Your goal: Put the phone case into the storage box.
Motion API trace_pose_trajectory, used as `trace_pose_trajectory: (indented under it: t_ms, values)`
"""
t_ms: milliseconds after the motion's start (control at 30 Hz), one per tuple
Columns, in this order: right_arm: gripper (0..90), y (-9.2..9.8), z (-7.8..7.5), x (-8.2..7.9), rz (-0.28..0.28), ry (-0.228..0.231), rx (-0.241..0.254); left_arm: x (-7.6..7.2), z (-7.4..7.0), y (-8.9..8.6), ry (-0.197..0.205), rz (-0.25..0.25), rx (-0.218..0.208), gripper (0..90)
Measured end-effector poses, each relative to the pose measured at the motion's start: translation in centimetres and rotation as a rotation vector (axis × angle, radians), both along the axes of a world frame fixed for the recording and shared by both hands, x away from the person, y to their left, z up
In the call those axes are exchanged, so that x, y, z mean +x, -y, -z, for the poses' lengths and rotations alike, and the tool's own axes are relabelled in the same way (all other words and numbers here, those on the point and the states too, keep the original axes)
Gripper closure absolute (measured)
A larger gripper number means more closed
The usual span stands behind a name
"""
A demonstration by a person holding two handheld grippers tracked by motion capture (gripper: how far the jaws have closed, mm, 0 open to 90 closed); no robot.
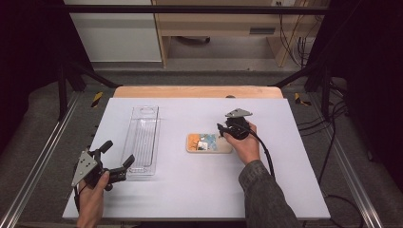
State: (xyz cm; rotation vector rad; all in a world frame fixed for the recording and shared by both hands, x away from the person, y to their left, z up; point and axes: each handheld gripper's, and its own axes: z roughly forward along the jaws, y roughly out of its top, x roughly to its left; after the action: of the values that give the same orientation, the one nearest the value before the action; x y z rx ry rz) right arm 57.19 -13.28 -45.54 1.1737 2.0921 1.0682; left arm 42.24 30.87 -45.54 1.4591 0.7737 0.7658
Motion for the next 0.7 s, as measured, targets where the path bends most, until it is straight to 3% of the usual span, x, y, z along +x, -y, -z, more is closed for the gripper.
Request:
trace_pose_trajectory:
  t_ms: [700]
  values:
    - [77.8,-0.48,0.86,0.22,-0.029,0.022,-0.018,-0.01,-0.01,-0.10,0.001,-0.004,-0.002,0.8]
